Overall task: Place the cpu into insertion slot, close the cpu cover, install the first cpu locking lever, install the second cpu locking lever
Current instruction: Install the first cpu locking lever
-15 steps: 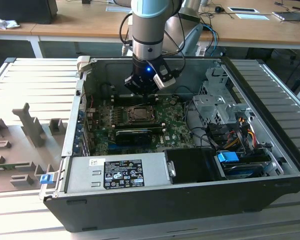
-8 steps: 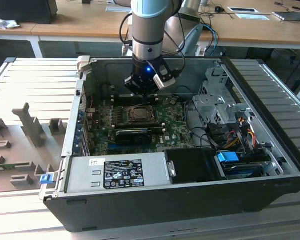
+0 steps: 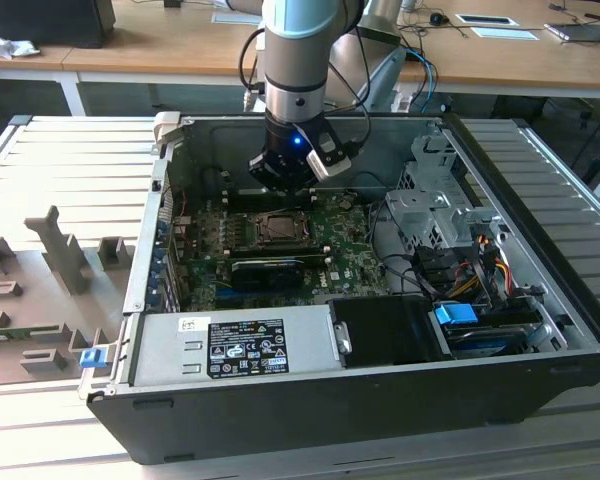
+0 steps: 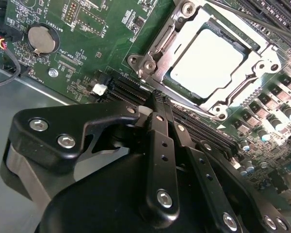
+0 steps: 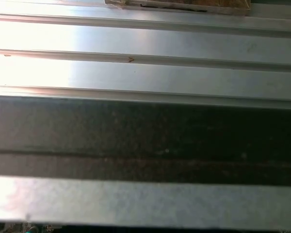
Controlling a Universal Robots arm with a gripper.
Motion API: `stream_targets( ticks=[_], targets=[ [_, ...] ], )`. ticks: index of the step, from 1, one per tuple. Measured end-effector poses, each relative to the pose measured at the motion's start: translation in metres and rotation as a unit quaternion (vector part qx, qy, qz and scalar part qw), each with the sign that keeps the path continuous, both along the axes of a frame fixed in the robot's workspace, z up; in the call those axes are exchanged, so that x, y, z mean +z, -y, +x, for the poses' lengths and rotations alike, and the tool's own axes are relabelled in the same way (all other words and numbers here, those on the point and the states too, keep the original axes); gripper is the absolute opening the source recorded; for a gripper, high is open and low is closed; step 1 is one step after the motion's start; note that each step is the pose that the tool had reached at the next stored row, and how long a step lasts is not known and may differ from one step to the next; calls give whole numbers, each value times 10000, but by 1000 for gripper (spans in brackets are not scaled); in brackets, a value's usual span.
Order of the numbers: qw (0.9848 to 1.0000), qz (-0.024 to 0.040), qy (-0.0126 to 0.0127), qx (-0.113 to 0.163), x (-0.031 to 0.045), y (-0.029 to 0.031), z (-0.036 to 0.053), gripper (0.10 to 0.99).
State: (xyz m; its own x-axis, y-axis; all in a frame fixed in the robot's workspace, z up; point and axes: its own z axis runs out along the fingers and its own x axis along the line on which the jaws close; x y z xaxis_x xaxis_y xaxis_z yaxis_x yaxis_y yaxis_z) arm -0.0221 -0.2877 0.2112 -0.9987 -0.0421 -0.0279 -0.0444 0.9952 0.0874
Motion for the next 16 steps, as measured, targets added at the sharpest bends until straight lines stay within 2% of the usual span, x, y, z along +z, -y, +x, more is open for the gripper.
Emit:
stream_targets(
  ticks=[16],
  targets=[
    [10000, -13, -1, 0, -77, 1, 9, 106]
  ],
)
